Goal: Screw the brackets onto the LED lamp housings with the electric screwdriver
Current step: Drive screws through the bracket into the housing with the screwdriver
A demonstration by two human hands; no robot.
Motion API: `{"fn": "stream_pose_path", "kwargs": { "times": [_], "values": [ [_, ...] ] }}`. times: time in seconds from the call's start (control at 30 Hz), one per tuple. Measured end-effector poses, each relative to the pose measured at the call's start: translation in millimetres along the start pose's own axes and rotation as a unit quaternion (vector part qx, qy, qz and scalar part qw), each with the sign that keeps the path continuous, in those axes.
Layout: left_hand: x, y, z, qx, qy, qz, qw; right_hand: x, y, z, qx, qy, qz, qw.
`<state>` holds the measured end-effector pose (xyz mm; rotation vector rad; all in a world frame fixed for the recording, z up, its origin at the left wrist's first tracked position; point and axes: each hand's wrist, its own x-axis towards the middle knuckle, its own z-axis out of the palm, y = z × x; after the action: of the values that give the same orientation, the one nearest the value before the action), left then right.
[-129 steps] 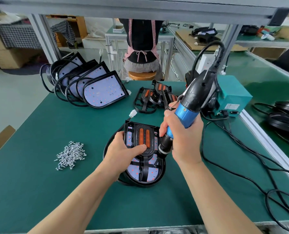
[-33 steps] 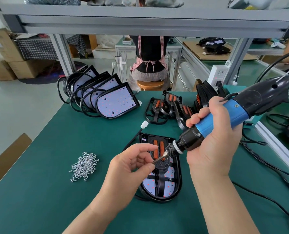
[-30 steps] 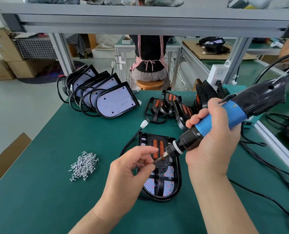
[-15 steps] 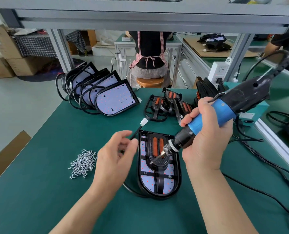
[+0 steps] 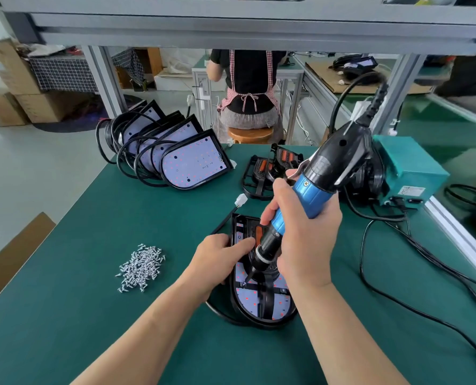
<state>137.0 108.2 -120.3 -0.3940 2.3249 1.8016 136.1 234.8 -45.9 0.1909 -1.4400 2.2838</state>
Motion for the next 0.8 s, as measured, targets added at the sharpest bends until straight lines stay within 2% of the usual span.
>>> {"fn": "stream_pose_path", "kwargs": {
  "times": [0.2, 0.6, 0.8],
  "values": [
    [2, -1, 2, 0.016, 0.026, 0.025, 0.999, -1, 2, 4, -0.003, -0.018, -0.001, 1.000],
    [4, -3, 9, -0.018, 0.063, 0.014, 0.998, -1, 8, 0, 0.003, -0.047, -0.004, 0.999],
    [4, -4, 10, -0.017, 0.077, 0.010, 0.997, 0, 12, -3, 0.009, -0.109, 0.014, 0.994]
  ]
}}
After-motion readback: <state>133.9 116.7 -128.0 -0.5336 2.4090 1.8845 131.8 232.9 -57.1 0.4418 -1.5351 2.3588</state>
